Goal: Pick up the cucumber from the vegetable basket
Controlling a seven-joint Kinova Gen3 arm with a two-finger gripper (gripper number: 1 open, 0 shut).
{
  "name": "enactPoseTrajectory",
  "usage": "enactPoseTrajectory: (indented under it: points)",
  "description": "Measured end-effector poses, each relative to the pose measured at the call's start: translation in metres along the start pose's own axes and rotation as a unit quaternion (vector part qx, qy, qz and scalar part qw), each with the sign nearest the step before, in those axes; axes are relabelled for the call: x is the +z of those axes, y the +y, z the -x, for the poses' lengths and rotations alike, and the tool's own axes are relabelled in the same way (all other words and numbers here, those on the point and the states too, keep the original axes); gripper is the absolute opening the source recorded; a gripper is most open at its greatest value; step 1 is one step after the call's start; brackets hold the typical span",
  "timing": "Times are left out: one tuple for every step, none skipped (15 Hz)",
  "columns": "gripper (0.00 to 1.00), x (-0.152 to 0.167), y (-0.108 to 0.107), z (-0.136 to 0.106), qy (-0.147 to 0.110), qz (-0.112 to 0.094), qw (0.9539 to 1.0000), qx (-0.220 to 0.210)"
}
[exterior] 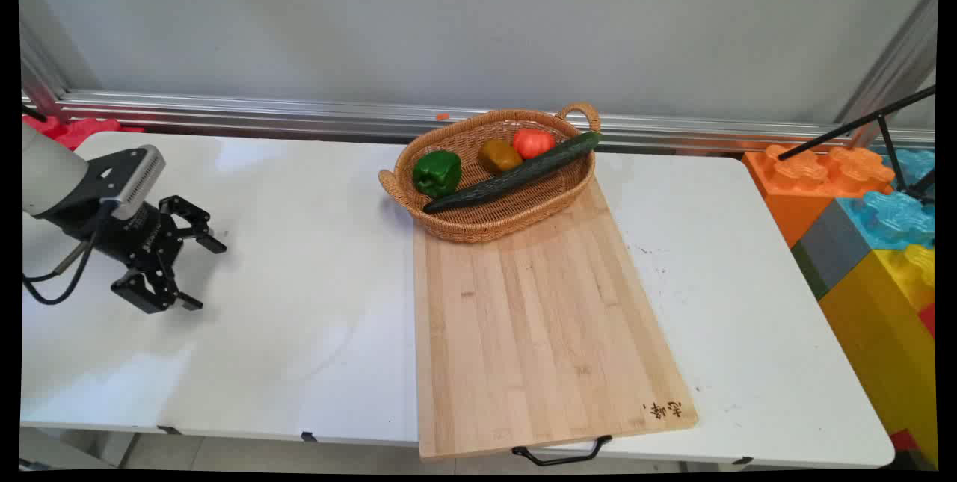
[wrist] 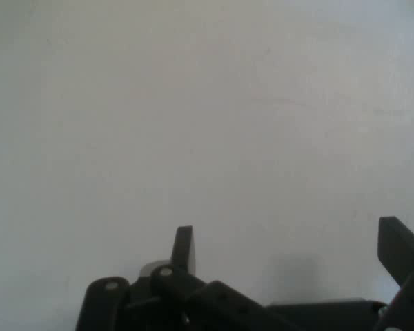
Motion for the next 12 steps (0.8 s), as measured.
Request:
enactPoseTrajectory:
  points:
    - [1.00, -0.001, 0.000, -0.001, 0.003, -0.001, 1.0000, -0.001]
    - [1.00, -0.004, -0.001, -0.003, 0.007, -0.003, 1.0000, -0.002]
    - [1.00, -0.007, -0.001, -0.005, 0.010, -0.005, 0.9999, -0.003]
    - [1.00, -0.009, -0.001, -0.007, 0.012, -0.006, 0.9999, -0.005]
    - [1.00, -0.012, -0.001, -0.009, 0.014, -0.007, 0.9999, -0.006]
    - [1.00, -0.014, -0.001, -0.011, 0.016, -0.008, 0.9998, -0.008]
    - [1.00, -0.016, -0.002, -0.013, 0.017, -0.010, 0.9997, -0.011]
    - [1.00, -0.019, -0.003, -0.016, 0.019, -0.013, 0.9996, -0.014]
    - [1.00, -0.022, -0.004, -0.021, 0.021, -0.016, 0.9995, -0.018]
    - [1.00, -0.024, -0.005, -0.024, 0.022, -0.019, 0.9993, -0.021]
    - [1.00, -0.026, -0.006, -0.027, 0.023, -0.022, 0.9992, -0.025]
    - [1.00, -0.028, -0.008, -0.032, 0.024, -0.026, 0.9988, -0.032]
